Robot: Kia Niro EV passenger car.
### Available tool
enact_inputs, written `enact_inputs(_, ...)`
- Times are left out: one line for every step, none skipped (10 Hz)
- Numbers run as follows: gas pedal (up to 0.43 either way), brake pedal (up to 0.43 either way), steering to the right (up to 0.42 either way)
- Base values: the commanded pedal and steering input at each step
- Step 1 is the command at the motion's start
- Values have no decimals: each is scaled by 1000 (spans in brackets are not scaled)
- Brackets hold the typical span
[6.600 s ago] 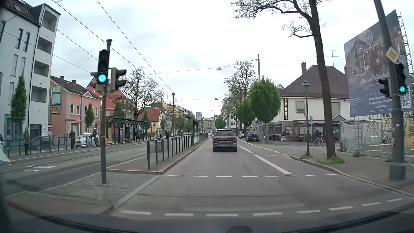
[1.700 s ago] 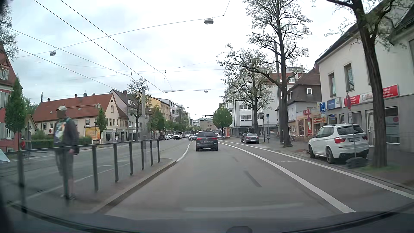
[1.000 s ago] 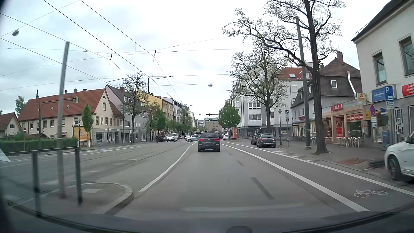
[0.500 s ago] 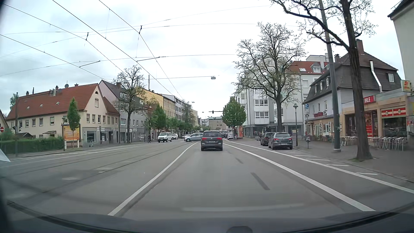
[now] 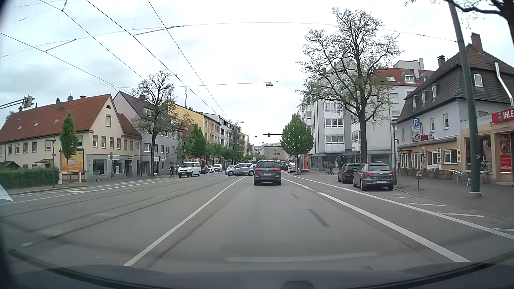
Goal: Follow the waypoints while adhering to traffic rules and regulations
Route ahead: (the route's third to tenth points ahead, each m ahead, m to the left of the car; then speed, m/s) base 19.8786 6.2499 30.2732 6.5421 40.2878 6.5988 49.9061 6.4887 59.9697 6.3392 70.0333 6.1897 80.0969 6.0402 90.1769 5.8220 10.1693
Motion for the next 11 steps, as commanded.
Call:
enact_inputs(118,0,-3)
enact_inputs(118,0,-3)
enact_inputs(118,0,-2)
enact_inputs(130,0,-3)
enact_inputs(150,0,-2)
enact_inputs(150,0,-3)
enact_inputs(157,0,-3)
enact_inputs(189,0,-3)
enact_inputs(197,0,-3)
enact_inputs(197,0,-4)
enact_inputs(197,0,-5)
